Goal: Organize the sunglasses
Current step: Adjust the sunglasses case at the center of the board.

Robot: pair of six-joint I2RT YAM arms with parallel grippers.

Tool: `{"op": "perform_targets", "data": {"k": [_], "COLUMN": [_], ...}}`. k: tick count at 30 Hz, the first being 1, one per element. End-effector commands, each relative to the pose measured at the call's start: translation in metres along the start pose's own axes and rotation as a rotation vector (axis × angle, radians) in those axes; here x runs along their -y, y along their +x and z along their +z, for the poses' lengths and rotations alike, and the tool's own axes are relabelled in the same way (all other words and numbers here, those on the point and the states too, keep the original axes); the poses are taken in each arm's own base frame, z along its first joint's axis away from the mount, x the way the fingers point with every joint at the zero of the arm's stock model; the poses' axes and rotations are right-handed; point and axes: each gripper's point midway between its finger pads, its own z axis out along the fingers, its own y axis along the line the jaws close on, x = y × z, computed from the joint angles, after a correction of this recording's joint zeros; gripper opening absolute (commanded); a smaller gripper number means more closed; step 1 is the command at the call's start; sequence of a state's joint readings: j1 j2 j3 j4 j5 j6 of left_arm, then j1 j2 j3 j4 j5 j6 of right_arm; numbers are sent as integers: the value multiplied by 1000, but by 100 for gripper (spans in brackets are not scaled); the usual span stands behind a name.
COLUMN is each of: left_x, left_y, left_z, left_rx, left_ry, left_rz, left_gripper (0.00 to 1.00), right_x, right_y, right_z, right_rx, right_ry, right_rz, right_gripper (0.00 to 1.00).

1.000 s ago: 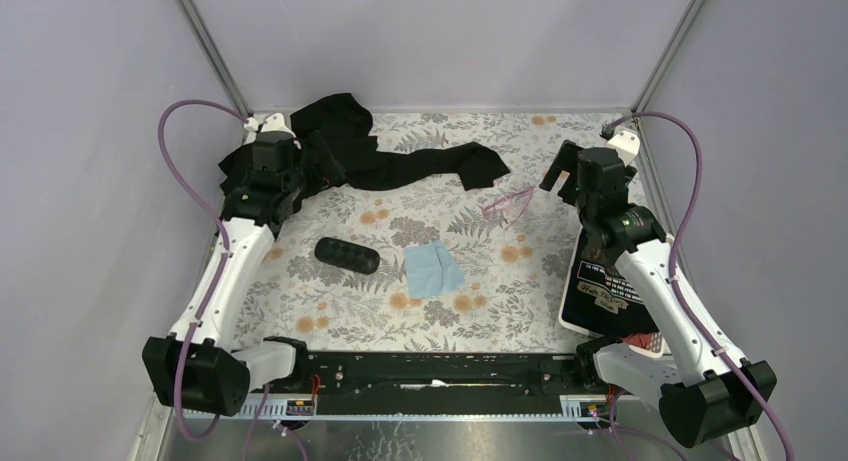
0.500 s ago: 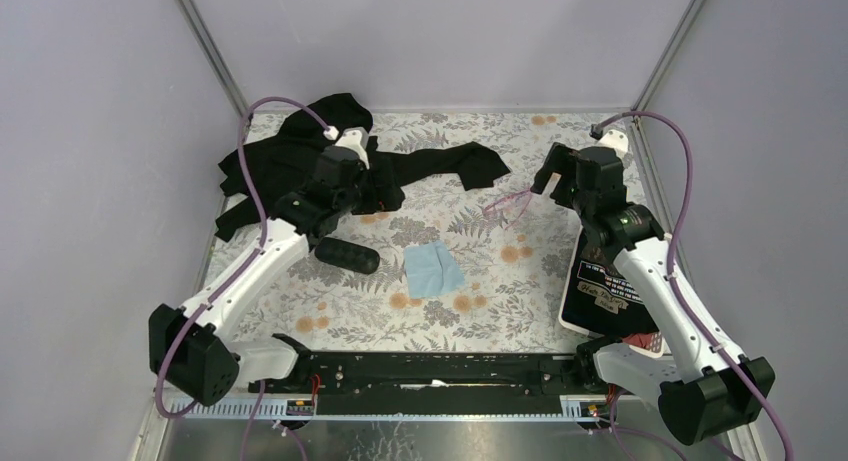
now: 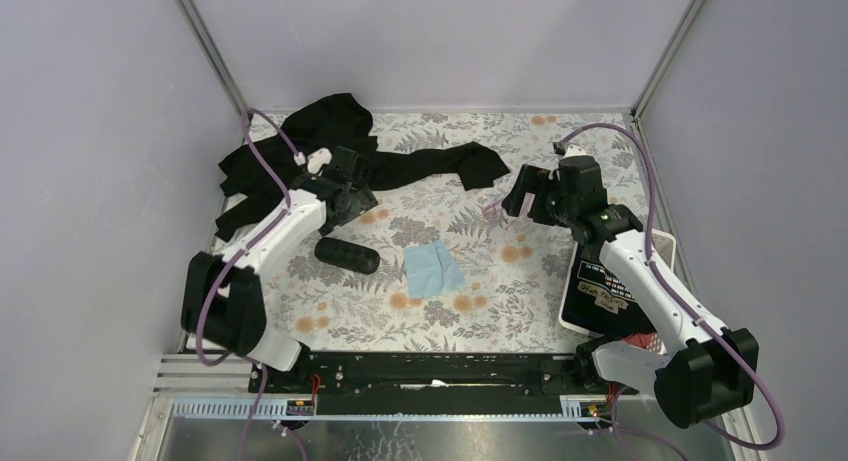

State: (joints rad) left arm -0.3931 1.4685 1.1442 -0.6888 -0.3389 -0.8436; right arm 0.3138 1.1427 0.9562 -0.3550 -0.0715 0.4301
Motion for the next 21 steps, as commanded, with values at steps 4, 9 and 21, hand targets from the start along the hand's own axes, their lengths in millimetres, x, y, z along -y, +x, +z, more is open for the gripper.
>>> {"op": "perform_targets", "data": {"k": [4, 9, 21], "left_x": [-60, -58, -58], "left_y": [56, 68, 102], "left_z": [29, 36, 60], "left_rx": [-200, -219, -324], "left_ry": [-311, -278, -225], "left_rz": [-135, -189, -158], "left_gripper": [99, 99, 91], "right_x": [-12, -14, -16], "right_y": [5, 6, 14], "right_z": [1, 3, 8], "right_rx": [-35, -53, -93], "right_ry": [-54, -64, -79], "right_rz": [-10, -19, 3], "right_gripper": [100, 100, 100]}}
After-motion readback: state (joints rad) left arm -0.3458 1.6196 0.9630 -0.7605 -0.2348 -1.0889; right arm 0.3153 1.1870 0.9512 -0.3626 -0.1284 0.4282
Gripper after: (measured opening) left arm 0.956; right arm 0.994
